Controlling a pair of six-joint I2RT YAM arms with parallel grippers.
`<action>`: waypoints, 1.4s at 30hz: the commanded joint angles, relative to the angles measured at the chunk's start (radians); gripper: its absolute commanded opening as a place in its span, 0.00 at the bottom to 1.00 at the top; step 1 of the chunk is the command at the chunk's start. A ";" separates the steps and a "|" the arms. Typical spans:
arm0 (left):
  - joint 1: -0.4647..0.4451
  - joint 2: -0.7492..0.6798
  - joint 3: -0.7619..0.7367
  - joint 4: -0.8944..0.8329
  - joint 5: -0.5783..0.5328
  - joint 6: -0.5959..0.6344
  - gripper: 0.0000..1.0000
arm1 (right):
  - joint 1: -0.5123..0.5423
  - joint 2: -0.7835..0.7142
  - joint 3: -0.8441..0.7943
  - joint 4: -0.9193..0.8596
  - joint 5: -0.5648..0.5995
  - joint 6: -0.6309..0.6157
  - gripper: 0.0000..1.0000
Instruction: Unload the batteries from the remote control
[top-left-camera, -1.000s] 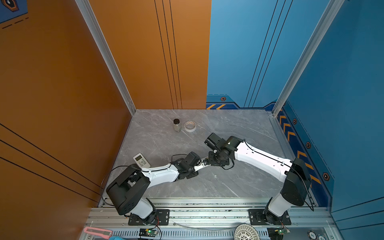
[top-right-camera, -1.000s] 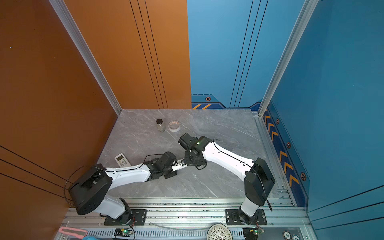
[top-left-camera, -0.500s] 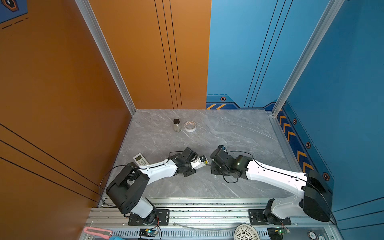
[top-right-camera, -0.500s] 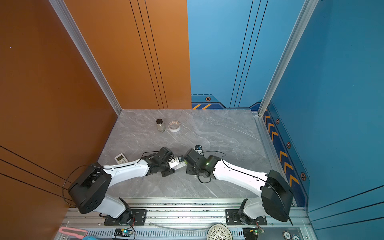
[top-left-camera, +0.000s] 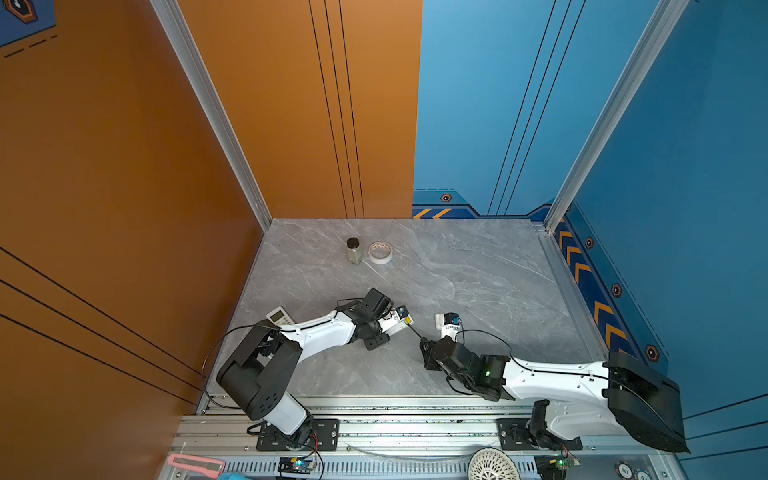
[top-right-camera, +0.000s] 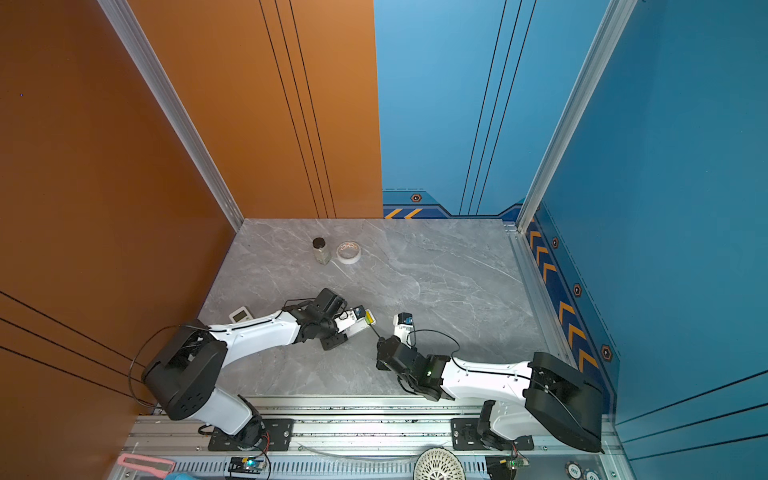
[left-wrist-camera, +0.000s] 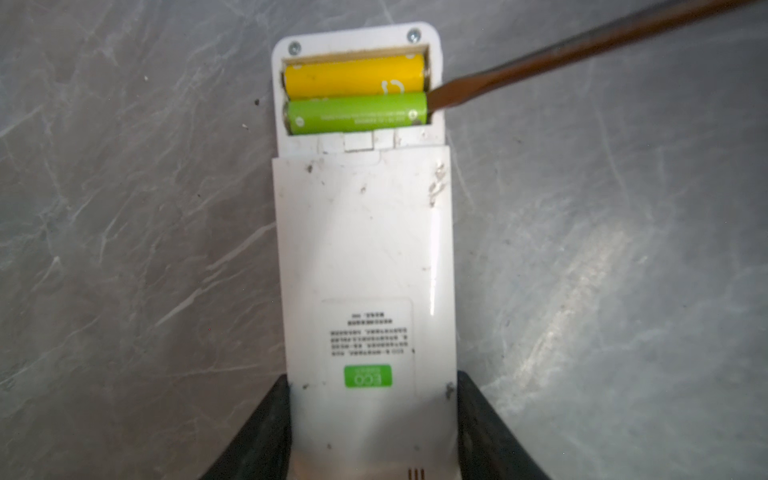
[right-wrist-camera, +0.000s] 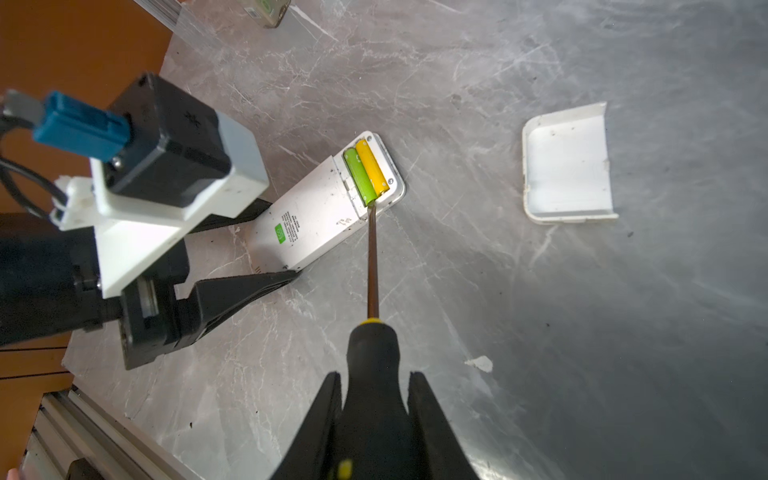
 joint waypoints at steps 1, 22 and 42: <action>-0.037 0.027 -0.002 -0.135 0.210 0.094 0.18 | 0.002 0.070 -0.065 0.171 0.022 0.005 0.00; -0.053 0.054 0.004 -0.144 0.188 0.100 0.16 | 0.026 0.037 -0.099 0.354 0.098 -0.061 0.00; -0.051 0.083 0.021 -0.144 0.166 0.090 0.15 | 0.020 0.002 -0.077 0.366 0.101 -0.082 0.00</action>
